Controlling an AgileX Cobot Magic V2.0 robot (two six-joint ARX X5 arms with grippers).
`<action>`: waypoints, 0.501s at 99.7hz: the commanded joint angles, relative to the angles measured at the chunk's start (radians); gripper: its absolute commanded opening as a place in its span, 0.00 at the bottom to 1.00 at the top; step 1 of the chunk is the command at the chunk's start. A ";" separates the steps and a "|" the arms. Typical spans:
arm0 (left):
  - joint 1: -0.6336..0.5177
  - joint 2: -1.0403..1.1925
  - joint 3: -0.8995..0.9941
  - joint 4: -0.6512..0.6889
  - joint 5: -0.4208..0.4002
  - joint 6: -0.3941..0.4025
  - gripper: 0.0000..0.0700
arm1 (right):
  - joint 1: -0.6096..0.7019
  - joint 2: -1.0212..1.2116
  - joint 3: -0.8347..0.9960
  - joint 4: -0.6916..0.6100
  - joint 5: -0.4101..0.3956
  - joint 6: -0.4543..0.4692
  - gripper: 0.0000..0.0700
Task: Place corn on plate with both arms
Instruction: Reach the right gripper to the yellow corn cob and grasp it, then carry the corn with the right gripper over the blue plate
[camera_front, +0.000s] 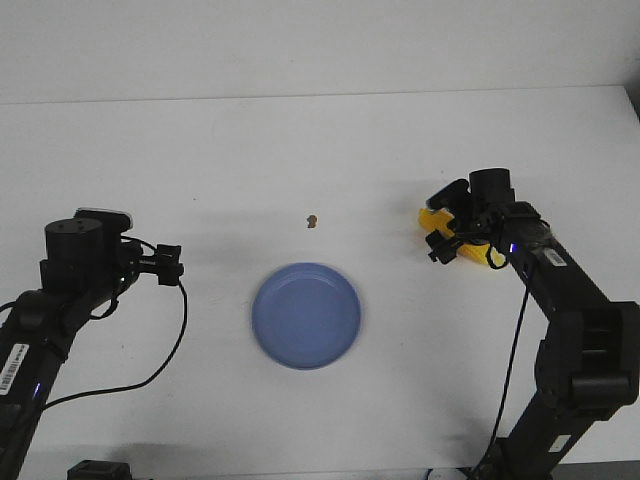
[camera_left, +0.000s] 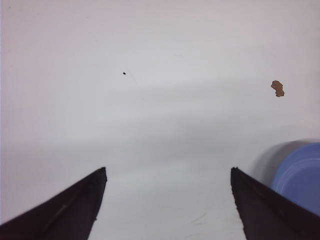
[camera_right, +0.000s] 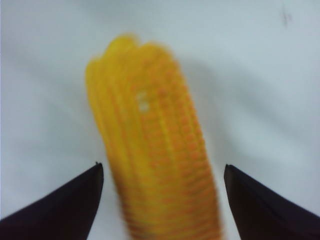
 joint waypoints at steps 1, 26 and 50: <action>-0.001 0.004 0.004 0.008 0.003 -0.009 0.73 | -0.009 0.018 0.010 0.021 0.000 0.011 0.68; -0.001 0.004 0.004 0.008 0.003 -0.009 0.73 | -0.030 0.018 0.010 -0.002 -0.011 0.053 0.23; -0.001 0.004 0.004 0.009 0.003 -0.009 0.73 | -0.015 -0.013 0.040 -0.097 -0.180 0.133 0.23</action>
